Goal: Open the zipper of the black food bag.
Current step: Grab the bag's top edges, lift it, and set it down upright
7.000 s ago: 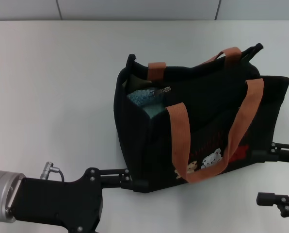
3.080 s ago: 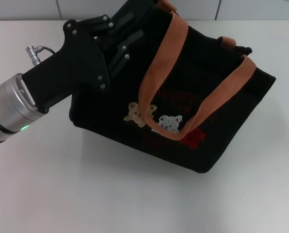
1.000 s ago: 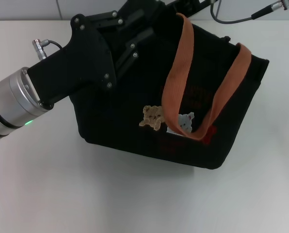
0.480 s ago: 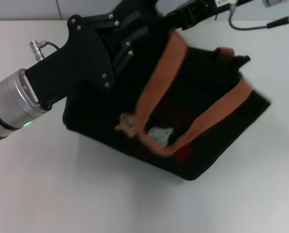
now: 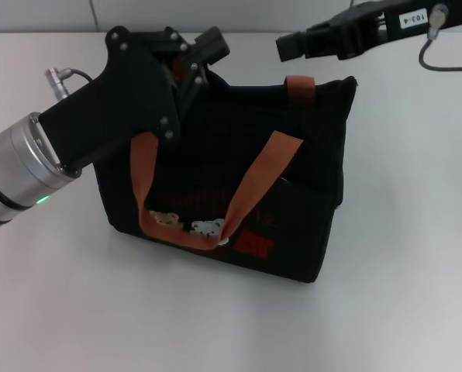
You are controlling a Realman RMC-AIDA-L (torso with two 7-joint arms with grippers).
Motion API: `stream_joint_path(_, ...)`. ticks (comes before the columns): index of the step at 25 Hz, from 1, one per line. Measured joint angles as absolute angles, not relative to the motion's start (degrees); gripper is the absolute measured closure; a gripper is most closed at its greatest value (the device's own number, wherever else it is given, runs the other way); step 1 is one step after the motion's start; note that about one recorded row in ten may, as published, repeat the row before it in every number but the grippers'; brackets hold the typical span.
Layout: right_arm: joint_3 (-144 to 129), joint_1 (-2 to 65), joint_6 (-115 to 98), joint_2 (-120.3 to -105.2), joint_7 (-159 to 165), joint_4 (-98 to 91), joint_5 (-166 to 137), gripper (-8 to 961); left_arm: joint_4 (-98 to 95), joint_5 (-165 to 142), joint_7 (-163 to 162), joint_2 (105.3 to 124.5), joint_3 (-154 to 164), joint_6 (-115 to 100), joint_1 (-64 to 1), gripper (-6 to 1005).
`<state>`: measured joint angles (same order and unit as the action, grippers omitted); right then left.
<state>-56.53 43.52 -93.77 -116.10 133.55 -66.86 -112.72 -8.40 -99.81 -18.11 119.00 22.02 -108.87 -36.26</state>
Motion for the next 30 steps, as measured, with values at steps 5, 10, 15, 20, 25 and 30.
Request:
stream_joint_path(5,-56.0,42.7,-94.3,-116.10,132.2,-66.9,-112.5,952,-8.6,-99.0,-18.4,118.83,19.7,-109.4,-33.8,1001)
stream_joint_path(10,-54.6,42.6,-94.1,-116.10,131.4,-66.9,-112.4,949,-9.7,-98.9,-21.4,118.45,17.7,-110.2,-29.0,1001)
stream_joint_path(15,-53.7,43.1,-94.0,-116.10,131.3,-66.1,-112.4,945,-12.0,-98.9,-25.9,118.35,17.5,-111.5,-22.6,992)
stream_joint_path(20,-53.7,43.2,-94.0,-116.11,131.0,-66.0,-112.4,941,-16.3,-99.3,-33.8,118.11,17.6,-108.1,-17.3,983)
stream_joint_path(25,-54.2,43.5,-94.0,-116.25,130.6,-65.8,-112.4,937,-17.5,-100.8,-36.7,117.81,18.1,-104.8,-16.9,825)
stream_joint_path(30,-54.2,43.6,-94.2,-116.36,130.1,-65.6,-112.4,934,-17.7,-102.8,-37.7,117.93,19.1,-101.0,-18.4,506)
